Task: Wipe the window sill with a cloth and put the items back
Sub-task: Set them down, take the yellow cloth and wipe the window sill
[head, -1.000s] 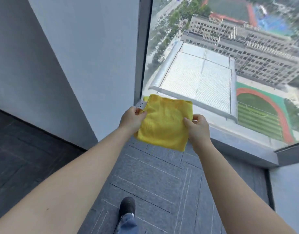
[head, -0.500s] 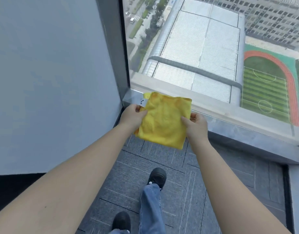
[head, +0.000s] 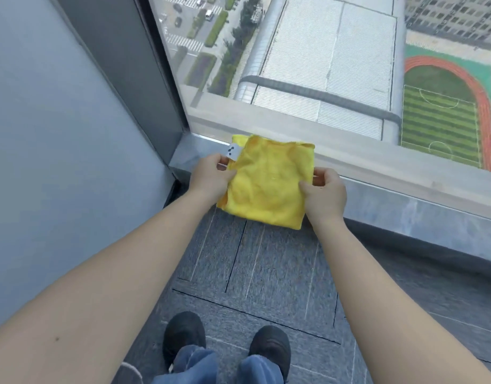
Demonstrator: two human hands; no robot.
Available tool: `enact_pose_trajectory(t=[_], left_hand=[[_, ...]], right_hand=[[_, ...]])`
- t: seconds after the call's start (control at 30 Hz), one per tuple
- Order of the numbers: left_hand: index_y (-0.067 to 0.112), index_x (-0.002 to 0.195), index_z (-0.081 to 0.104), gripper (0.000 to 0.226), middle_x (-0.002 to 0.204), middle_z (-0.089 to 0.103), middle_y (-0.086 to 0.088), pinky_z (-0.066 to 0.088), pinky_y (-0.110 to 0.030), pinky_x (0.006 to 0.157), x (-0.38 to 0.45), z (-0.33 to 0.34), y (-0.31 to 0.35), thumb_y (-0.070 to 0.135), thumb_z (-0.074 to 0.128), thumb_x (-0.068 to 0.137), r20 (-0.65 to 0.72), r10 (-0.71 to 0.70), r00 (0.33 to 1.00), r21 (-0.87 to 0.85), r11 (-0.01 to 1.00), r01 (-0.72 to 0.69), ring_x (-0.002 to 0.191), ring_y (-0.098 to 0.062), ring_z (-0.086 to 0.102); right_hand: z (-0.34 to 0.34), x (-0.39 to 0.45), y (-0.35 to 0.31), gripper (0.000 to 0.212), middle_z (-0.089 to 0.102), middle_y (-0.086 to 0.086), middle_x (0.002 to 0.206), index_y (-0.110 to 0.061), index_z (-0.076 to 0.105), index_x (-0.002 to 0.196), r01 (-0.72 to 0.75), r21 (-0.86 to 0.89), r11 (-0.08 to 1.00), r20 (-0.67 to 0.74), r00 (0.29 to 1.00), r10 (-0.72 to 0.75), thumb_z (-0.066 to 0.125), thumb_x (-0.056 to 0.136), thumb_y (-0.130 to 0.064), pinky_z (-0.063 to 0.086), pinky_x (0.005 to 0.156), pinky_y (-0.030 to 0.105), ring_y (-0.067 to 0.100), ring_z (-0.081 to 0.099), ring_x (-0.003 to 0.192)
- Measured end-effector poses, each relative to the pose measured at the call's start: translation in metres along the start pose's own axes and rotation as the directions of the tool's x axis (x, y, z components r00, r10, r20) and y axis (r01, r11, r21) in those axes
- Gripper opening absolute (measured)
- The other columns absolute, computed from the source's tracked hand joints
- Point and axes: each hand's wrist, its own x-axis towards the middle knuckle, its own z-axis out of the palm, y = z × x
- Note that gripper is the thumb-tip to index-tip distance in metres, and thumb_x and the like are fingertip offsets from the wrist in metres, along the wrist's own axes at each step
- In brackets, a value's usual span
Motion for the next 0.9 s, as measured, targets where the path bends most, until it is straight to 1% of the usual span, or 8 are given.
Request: enact_pose_trajectory(t=[0.1,0.2,0.3,0.4,0.57,0.67,0.77,0.9], left_hand=[[0.006,0.103,0.059,0.021,0.107,0.064,-0.018,0.048,-0.041,0.089,0.061,0.029,-0.037,0.010,0.057,0.082,-0.026,0.034,0.999,0.058,0.998,-0.032,0.100,-0.032,0.058],[0.006,0.107,0.058,0.025,0.108,0.062,-0.011,0.043,-0.031,0.086,0.111,0.051,-0.067,0.014,0.056,0.083,-0.040,0.071,0.997,0.109,0.992,-0.066,0.097,-0.025,0.055],[0.007,0.108,0.058,0.024,0.109,0.063,-0.011,0.036,-0.026,0.078,0.145,0.068,-0.087,0.014,0.054,0.085,-0.077,0.116,0.990,0.161,0.982,-0.102,0.101,-0.027,0.056],[0.005,0.107,0.057,0.023,0.111,0.064,-0.013,0.039,-0.029,0.078,0.162,0.079,-0.096,0.012,0.052,0.086,-0.114,0.164,0.980,0.228,0.964,-0.135,0.104,-0.029,0.057],[0.006,0.115,0.050,0.034,0.124,0.054,-0.016,0.039,-0.038,0.093,0.166,0.078,-0.105,0.014,0.057,0.084,-0.095,0.190,0.977,0.374,0.916,-0.142,0.114,-0.033,0.049],[0.010,0.121,0.048,0.038,0.132,0.048,-0.014,0.031,-0.041,0.102,0.165,0.068,-0.112,0.019,0.056,0.085,-0.118,0.228,0.966,0.492,0.859,-0.143,0.124,-0.033,0.037],[0.010,0.121,0.050,0.035,0.133,0.048,-0.012,0.027,-0.041,0.103,0.165,0.053,-0.123,0.020,0.051,0.087,-0.158,0.265,0.951,0.521,0.841,-0.148,0.127,-0.032,0.034],[0.007,0.120,0.052,0.033,0.137,0.049,-0.011,0.026,-0.037,0.104,0.166,0.031,-0.142,0.017,0.043,0.090,-0.182,0.305,0.935,0.568,0.808,-0.154,0.128,-0.031,0.035]], right_hand=[[0.040,0.052,0.048,0.030,0.046,-0.010,0.070,-0.009,0.050,0.111,0.018,-0.016,1.000,-0.022,1.000,-0.019,0.055,0.082,-0.002,0.037,0.072,0.024,0.018,0.051,0.084],[0.073,0.096,0.083,0.023,0.042,-0.010,0.068,-0.014,0.040,0.094,0.070,-0.067,0.995,-0.052,0.996,-0.074,0.054,0.081,-0.002,0.030,0.052,0.020,0.020,0.046,0.080],[0.096,0.127,0.105,0.015,0.053,0.002,0.078,-0.014,0.048,0.087,0.154,-0.156,0.976,-0.035,0.986,-0.161,0.052,0.082,-0.001,0.024,0.058,0.022,0.023,0.049,0.084],[0.110,0.143,0.117,0.019,0.062,0.016,0.104,-0.003,0.062,0.098,0.175,-0.258,0.950,-0.025,0.982,-0.188,0.049,0.085,-0.002,0.029,0.072,0.024,0.030,0.054,0.103],[0.120,0.136,0.117,0.040,0.033,0.018,0.145,-0.004,0.052,0.126,0.251,-0.532,0.809,0.040,0.961,-0.273,0.051,0.086,-0.010,0.023,0.106,0.033,0.034,0.032,0.131],[0.135,0.130,0.110,0.054,0.015,0.013,0.157,-0.015,0.036,0.141,0.415,-0.593,0.690,0.243,0.909,-0.338,0.052,0.089,-0.020,0.014,0.114,0.039,0.032,0.016,0.143],[0.157,0.133,0.108,0.064,-0.008,0.002,0.160,-0.036,0.012,0.146,0.487,-0.660,0.571,0.431,0.869,-0.243,0.043,0.091,-0.045,-0.003,0.115,0.055,0.036,-0.010,0.145],[0.178,0.137,0.117,0.066,-0.021,-0.003,0.157,-0.043,-0.008,0.144,0.482,-0.764,0.429,0.466,0.872,-0.149,0.021,0.088,-0.063,-0.013,0.106,0.068,0.042,-0.023,0.141]])
